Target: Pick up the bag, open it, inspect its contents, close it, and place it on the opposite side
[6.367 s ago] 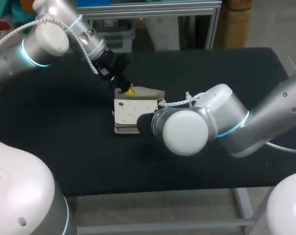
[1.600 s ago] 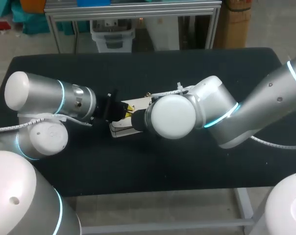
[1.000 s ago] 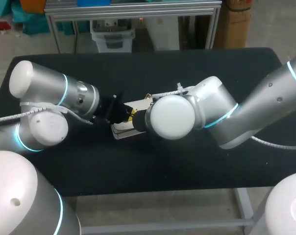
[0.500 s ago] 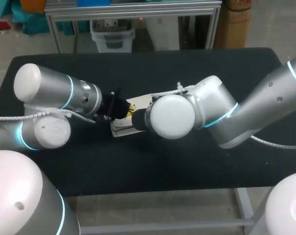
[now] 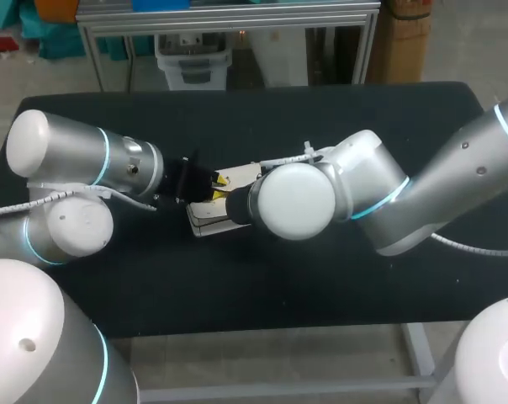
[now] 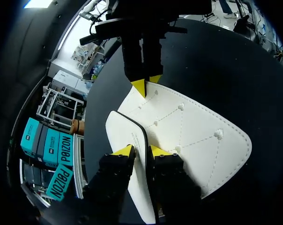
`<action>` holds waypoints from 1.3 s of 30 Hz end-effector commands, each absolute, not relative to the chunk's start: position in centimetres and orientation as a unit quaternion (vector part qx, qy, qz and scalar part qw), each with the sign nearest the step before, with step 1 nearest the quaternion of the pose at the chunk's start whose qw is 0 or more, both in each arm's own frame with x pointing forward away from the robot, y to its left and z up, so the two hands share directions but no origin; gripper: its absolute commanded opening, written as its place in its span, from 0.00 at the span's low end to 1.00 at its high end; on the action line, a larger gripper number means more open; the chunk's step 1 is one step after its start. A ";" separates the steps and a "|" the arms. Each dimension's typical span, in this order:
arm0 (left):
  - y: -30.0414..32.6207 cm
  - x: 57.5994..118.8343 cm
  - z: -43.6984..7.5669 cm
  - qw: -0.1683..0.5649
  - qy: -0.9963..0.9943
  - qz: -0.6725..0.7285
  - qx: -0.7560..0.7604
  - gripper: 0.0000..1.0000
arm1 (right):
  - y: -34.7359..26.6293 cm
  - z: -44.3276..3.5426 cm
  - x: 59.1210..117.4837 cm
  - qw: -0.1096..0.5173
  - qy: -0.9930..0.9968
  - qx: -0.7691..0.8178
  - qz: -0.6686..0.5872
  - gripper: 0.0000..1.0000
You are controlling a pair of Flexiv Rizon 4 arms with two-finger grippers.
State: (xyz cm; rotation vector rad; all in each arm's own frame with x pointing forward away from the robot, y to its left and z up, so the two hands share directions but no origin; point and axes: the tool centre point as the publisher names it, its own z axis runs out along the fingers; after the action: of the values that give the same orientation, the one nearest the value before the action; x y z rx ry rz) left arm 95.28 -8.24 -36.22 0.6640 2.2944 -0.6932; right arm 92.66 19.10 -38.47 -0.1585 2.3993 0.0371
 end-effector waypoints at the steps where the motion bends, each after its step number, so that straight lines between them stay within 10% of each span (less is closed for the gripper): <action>1: -7.0 93.6 -36.0 0.359 0.851 -0.296 0.244 0.60 | 19.0 -38.6 92.5 0.362 0.930 -0.060 0.013 0.00; 5: -6.9 93.5 -35.3 0.398 0.838 -0.300 0.221 0.56 | 18.9 -38.6 92.5 0.362 0.930 -0.060 0.013 0.00; 13: -7.4 95.9 -34.1 0.456 0.823 -0.292 0.171 0.13 | 19.0 -38.6 92.4 0.361 0.931 -0.062 0.012 0.00; 16: -7.7 96.8 -34.4 0.460 0.827 -0.278 0.168 0.20 | 19.0 -38.6 92.4 0.360 0.931 -0.061 0.011 0.00; 18: -8.0 97.3 -34.7 0.462 0.828 -0.270 0.169 0.00 | 19.0 -38.6 92.4 0.360 0.931 -0.061 0.011 0.00; 39: -7.1 92.9 -34.7 0.420 0.834 -0.250 0.256 0.00 | 19.1 -38.8 92.5 0.357 0.932 -0.059 0.009 0.00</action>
State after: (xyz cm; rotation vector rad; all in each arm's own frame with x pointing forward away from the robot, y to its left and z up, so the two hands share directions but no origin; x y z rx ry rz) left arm 93.28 -7.60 -34.91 0.6442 2.0644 -0.6509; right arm 92.28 18.89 -38.49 -0.1560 2.4096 0.0289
